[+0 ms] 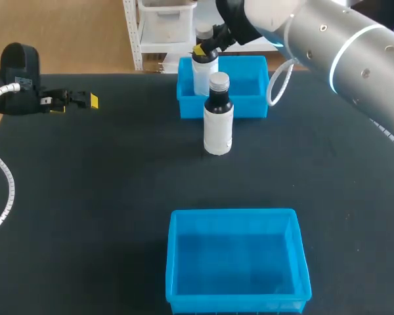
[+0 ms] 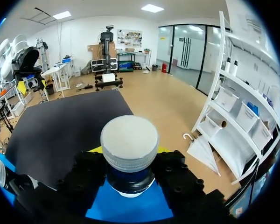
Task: Pick up the bottle, and place it in the far bin if it is heavy, or in the near bin if it is light.
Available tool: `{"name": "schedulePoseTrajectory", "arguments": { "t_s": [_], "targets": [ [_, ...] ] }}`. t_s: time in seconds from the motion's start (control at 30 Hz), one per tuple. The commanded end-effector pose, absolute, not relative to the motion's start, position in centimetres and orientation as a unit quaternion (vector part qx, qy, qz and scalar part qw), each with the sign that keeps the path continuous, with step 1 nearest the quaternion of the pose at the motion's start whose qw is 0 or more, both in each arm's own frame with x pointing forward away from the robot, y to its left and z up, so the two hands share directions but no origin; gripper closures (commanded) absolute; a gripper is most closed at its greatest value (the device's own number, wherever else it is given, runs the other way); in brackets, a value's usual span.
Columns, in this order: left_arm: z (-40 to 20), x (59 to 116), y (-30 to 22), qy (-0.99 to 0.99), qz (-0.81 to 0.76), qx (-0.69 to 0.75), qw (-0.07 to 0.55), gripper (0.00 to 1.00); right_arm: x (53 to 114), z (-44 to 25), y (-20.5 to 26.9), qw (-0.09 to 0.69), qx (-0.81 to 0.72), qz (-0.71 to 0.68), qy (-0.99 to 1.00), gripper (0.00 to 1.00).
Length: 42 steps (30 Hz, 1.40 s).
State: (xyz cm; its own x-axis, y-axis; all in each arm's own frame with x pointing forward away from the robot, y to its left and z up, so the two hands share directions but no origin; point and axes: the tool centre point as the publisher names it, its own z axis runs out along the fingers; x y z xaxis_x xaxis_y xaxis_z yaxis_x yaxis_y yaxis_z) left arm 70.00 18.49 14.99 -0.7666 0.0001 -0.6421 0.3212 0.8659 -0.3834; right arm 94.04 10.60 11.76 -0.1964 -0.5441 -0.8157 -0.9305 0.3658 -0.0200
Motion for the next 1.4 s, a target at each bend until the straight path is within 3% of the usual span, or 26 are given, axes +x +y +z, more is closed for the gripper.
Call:
{"name": "schedulePoseTrajectory", "arguments": {
  "t_s": [0.03,0.47,0.97,1.4],
  "targets": [
    [15.0,70.0,18.5,0.908,-0.243,0.088,0.330,0.00,95.2,11.6,10.8,0.310,-0.551,0.345,0.694,0.00],
    [15.0,70.0,18.5,0.908,-0.243,0.088,0.330,0.00,93.8,12.1,6.3,0.317,-0.519,0.329,0.723,0.00],
    [15.0,70.0,18.5,0.908,-0.243,0.088,0.330,0.00,86.9,14.5,-3.6,0.358,-0.468,0.284,0.756,0.00],
    [15.0,70.0,18.5,0.908,-0.243,0.088,0.330,0.00,80.0,16.0,-7.3,0.393,-0.458,0.263,0.753,0.00]
  ]
}}
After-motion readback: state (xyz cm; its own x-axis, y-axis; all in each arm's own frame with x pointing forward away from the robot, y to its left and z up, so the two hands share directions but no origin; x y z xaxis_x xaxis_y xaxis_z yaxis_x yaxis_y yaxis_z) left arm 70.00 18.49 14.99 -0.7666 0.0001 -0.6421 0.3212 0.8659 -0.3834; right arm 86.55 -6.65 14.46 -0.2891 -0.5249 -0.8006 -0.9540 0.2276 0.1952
